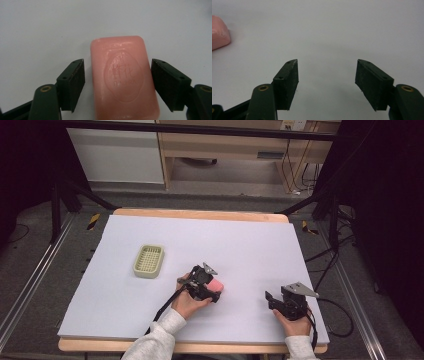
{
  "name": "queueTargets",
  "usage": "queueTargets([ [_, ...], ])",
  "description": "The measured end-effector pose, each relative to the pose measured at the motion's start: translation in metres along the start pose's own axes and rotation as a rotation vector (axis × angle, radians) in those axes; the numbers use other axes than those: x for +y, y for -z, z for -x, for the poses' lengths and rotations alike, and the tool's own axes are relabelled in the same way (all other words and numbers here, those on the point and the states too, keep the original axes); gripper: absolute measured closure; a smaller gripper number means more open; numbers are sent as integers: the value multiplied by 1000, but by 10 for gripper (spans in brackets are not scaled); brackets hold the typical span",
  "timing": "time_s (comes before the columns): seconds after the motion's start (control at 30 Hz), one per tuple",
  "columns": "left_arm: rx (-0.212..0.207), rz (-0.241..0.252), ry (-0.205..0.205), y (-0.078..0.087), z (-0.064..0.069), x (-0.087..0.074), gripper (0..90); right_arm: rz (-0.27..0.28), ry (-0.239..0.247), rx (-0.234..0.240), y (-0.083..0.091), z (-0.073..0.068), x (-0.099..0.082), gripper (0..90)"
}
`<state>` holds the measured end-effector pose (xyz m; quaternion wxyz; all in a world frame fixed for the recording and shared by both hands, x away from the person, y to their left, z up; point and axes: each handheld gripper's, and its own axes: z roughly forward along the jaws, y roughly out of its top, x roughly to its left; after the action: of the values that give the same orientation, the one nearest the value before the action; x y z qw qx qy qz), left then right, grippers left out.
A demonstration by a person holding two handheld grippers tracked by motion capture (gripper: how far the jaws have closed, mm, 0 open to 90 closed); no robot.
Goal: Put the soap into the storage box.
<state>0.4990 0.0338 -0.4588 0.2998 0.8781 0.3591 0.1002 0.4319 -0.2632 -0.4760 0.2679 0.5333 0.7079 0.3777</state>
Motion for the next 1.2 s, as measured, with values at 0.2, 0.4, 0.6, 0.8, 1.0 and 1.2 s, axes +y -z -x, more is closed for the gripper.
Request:
queueTargets([
  [0.2, 3, -24, -18, -3, 2, 0, 325, -5, 0, 1, -1, 0, 0, 355],
  [0.4, 2, -36, -4, -5, 2, -1, 344, -6, 0, 7, -1, 0, 0, 358],
  [0.6, 11, -45, -8, -6, 2, 0, 364, -12, 5, 3, -1, -1, 0, 358],
  [0.8, 20, -44, -7, -6, 3, 0, 370, -12, 6, 5, -1, -1, 0, 359],
  [1.0, 20, -45, 1, -6, 3, 0, 371, -12, 8, 6, -1, 0, 0, 359],
  [1.2, 16, -56, 1, -3, 2, 0, 372, -9, 4, 7, -1, -1, 0, 359],
])
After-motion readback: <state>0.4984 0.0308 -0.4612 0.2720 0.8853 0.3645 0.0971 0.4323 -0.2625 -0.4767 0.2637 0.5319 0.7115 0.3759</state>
